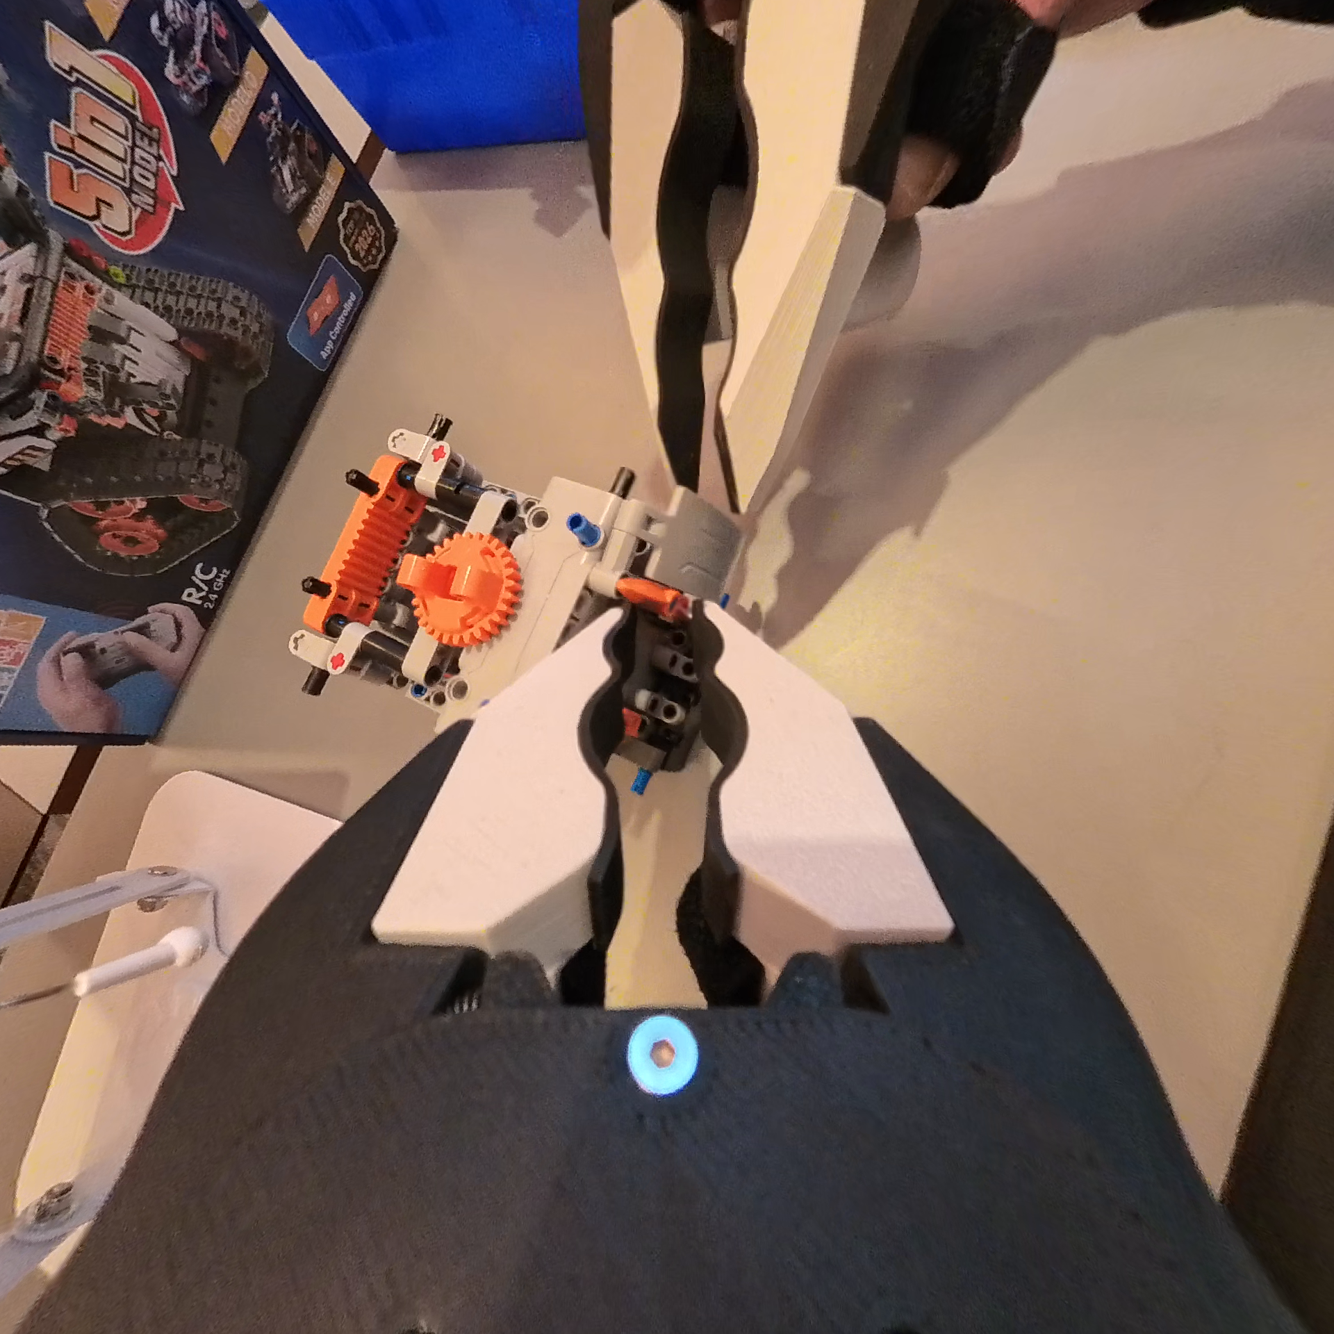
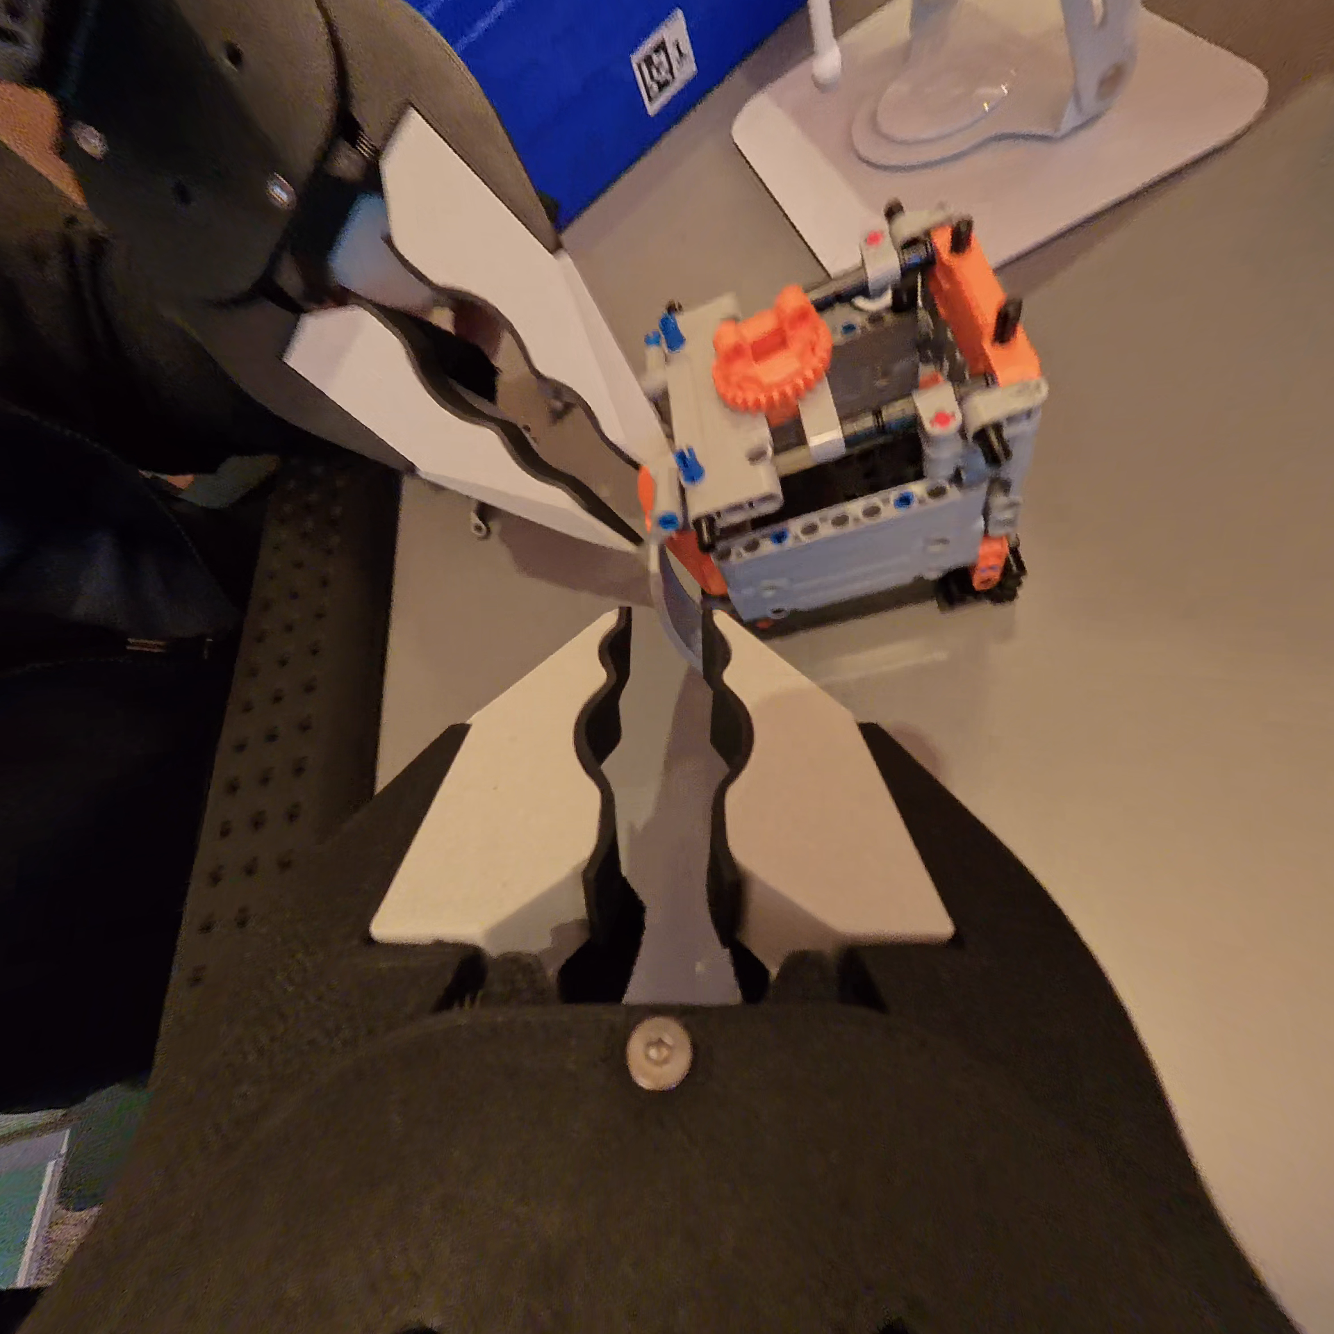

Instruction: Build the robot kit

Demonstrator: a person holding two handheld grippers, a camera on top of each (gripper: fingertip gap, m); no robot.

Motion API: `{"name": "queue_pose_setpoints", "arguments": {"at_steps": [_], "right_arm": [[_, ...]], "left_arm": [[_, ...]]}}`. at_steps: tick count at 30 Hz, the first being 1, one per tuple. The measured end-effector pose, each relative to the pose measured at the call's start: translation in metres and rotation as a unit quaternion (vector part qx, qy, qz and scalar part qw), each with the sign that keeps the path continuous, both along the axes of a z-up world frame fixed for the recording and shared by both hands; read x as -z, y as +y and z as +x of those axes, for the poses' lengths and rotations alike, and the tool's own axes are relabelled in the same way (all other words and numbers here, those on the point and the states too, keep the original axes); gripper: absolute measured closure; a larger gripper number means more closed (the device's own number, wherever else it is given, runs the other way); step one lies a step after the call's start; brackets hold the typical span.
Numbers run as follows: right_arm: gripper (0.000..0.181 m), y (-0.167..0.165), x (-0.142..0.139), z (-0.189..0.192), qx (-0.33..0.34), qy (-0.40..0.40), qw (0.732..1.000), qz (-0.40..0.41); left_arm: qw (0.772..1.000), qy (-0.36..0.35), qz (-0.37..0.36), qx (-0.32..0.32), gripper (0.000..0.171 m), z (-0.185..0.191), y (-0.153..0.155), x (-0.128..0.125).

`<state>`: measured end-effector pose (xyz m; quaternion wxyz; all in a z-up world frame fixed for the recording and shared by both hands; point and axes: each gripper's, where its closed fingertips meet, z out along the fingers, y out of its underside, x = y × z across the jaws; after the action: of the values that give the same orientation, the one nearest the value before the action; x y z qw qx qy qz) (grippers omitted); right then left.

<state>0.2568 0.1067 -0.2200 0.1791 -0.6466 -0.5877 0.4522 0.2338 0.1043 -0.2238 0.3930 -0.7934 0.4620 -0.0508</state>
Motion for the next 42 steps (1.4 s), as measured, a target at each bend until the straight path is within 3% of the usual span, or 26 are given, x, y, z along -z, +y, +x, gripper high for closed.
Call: {"name": "queue_pose_setpoints", "arguments": {"at_steps": [3, 7, 15, 27, 42], "right_arm": [[0.158, -0.001, 0.020, 0.002, 0.006, -0.027, 0.999, 0.023], [0.173, -0.005, 0.036, -0.007, 0.000, -0.036, 0.997, 0.074], [0.179, -0.010, 0.033, -0.012, -0.012, -0.005, 0.997, 0.073], [0.176, 0.003, 0.037, -0.007, 0.008, -0.013, 0.996, 0.085], [0.179, 0.013, 0.037, 0.002, 0.008, -0.044, 0.993, 0.112]], "left_arm": [[1.000, -0.001, -0.004, 0.011, 0.158, 0.002, -0.009, -0.002], [1.000, 0.018, -0.007, 0.009, 0.159, -0.001, -0.020, 0.005], [0.999, 0.033, -0.026, -0.007, 0.158, 0.000, -0.021, 0.044], [1.000, 0.010, -0.005, -0.015, 0.157, 0.000, -0.008, 0.046], [0.999, 0.029, -0.003, -0.036, 0.157, -0.012, -0.001, 0.053]]}}
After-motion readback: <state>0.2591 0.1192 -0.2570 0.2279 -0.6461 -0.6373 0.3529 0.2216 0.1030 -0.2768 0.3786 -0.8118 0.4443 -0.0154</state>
